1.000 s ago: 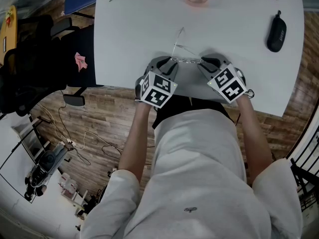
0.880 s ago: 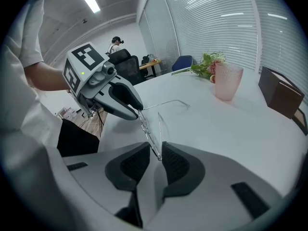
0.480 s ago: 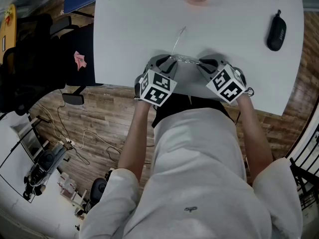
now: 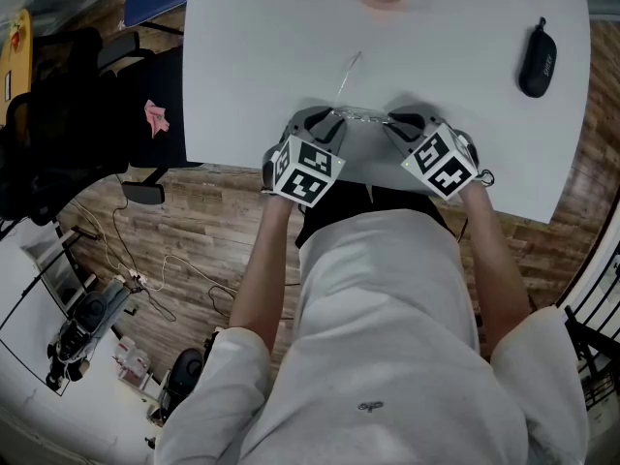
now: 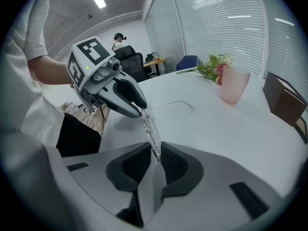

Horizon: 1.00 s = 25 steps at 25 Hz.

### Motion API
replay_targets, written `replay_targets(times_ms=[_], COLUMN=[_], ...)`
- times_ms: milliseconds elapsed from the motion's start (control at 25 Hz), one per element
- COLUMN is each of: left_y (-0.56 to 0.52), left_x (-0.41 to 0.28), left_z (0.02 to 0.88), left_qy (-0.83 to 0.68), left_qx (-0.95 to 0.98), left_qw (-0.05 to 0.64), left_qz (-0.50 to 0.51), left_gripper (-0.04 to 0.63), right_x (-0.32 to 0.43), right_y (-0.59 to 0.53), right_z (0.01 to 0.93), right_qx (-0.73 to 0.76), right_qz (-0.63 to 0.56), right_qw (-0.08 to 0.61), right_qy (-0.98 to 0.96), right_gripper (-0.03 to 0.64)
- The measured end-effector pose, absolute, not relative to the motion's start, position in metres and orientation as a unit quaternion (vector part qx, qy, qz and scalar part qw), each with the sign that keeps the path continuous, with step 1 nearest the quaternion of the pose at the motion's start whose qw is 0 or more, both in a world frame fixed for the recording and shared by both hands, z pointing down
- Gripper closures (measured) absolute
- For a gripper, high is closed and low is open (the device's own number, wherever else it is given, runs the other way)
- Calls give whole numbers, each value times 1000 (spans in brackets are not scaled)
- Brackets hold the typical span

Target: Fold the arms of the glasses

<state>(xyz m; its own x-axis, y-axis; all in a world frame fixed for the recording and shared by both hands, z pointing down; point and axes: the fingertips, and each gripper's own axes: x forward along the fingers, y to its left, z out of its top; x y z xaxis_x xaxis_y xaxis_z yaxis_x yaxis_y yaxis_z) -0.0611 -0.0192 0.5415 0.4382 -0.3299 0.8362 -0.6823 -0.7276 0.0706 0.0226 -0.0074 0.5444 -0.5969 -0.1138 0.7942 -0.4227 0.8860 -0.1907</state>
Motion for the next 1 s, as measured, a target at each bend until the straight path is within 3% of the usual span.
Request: replay_targets(times_ms=[1000], left_y=[-17], left_x=[-57], left_z=[541], left_qy=[-303], left_qx=[826], left_qw=[202], left_qz=[430], left_gripper=[502], right_x=[30], right_y=[-14], right_z=[545], right_qx=[172], right_qz=[188], right_qw=[424], right_qy=[-869], right_gripper=[537])
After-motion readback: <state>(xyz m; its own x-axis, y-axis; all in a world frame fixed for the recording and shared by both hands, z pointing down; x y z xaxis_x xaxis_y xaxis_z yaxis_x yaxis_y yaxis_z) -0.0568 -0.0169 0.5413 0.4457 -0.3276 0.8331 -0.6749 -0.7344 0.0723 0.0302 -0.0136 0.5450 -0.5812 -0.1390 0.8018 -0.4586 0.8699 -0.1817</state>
